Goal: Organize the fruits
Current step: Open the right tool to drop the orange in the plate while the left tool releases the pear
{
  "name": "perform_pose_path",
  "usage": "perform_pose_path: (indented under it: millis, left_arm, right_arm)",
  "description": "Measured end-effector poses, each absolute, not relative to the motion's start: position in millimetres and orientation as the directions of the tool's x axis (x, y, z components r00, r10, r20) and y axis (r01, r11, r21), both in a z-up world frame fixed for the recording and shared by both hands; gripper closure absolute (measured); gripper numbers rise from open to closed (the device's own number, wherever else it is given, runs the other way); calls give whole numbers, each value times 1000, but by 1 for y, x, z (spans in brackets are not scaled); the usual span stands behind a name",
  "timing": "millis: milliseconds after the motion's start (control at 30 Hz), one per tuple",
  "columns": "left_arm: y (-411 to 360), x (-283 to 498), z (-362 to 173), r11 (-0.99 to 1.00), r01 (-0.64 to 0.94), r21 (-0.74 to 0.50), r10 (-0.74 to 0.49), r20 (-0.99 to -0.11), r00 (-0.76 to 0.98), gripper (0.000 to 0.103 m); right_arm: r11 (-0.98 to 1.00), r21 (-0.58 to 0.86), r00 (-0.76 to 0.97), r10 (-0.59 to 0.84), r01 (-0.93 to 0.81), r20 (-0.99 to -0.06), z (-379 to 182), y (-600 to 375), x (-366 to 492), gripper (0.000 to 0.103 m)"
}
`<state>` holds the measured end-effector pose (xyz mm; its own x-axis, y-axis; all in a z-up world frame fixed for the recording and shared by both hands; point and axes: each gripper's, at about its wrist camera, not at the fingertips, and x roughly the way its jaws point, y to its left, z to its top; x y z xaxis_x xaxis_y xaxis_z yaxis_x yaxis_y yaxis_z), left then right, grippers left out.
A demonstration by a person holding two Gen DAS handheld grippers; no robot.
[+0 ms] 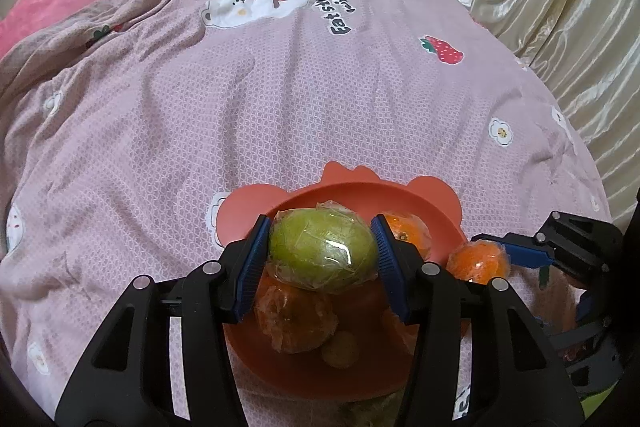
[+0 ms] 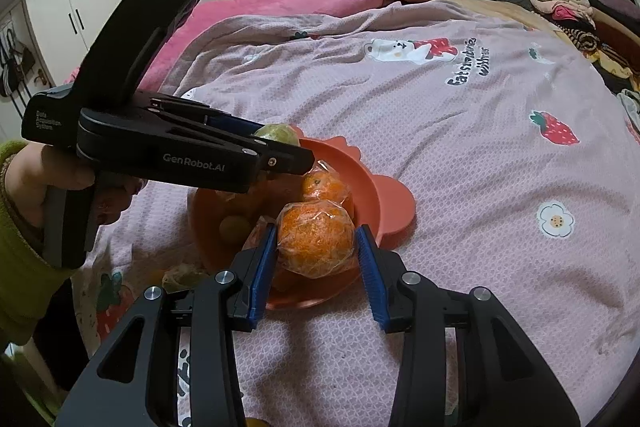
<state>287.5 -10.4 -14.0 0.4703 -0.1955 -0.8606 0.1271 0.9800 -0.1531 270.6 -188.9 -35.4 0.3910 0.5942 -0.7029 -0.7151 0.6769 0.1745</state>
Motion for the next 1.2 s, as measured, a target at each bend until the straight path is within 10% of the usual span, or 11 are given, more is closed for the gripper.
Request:
perform_pose_path:
  millis: [1200]
  left_arm:
    - [-7,279,-3,983,110,-147,-182,-848,498,60]
  right_arm:
    - [678,165,404,596,-716,-694,-31,-191,267,48]
